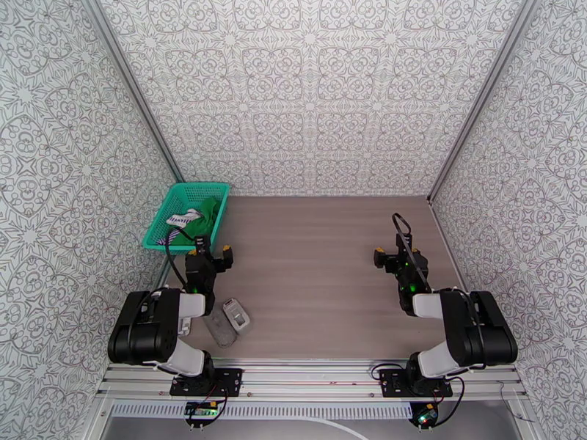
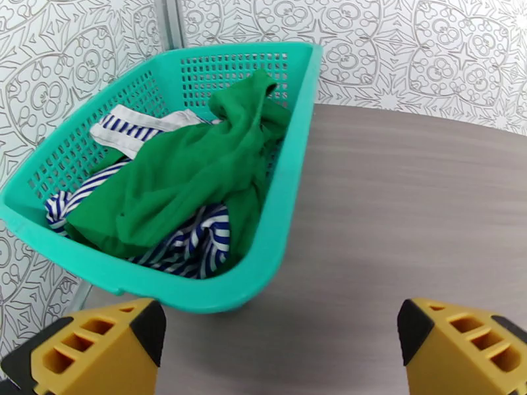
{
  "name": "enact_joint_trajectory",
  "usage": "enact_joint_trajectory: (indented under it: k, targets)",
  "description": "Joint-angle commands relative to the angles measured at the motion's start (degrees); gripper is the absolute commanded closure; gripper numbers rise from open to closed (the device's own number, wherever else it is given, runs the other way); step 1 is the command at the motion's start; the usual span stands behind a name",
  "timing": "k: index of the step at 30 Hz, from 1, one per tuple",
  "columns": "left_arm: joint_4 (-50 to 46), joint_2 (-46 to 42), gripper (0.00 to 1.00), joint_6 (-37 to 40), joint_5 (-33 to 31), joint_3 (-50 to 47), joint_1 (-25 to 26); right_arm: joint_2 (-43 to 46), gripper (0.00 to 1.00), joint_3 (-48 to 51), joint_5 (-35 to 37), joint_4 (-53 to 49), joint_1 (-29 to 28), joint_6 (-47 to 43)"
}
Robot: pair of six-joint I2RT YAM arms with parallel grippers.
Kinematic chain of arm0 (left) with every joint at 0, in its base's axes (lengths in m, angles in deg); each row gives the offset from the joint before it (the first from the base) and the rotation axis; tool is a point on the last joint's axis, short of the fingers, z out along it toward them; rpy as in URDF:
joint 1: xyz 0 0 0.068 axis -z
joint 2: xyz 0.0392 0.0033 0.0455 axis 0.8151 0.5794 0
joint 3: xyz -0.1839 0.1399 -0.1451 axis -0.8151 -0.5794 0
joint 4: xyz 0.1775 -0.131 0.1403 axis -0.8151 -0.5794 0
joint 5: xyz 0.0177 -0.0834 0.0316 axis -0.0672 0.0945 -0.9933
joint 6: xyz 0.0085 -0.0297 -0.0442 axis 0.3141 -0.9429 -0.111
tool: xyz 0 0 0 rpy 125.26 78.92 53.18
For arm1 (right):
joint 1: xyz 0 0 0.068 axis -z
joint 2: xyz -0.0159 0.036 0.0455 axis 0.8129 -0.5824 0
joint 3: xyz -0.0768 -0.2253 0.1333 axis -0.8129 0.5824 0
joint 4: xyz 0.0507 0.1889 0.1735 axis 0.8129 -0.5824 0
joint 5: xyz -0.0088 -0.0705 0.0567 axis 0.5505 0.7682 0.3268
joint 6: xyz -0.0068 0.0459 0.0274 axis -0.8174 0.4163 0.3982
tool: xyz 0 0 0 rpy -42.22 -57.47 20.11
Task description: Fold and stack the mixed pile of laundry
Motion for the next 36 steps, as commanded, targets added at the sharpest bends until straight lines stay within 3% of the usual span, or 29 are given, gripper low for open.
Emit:
enact_joint_trajectory:
  k: [1, 36]
  targets:
    - [-1.29, 0.11, 0.01, -1.05, 2.45, 1.01, -0.22, 0.31, 0.01, -0.84, -0.46, 0.25, 0.27, -0.18]
    - [-2.70, 0.31, 0.00, -1.01, 5.10, 1.80, -1.08, 0.21, 0.01, -0.99, -0.50, 0.07, 0.27, -0.27]
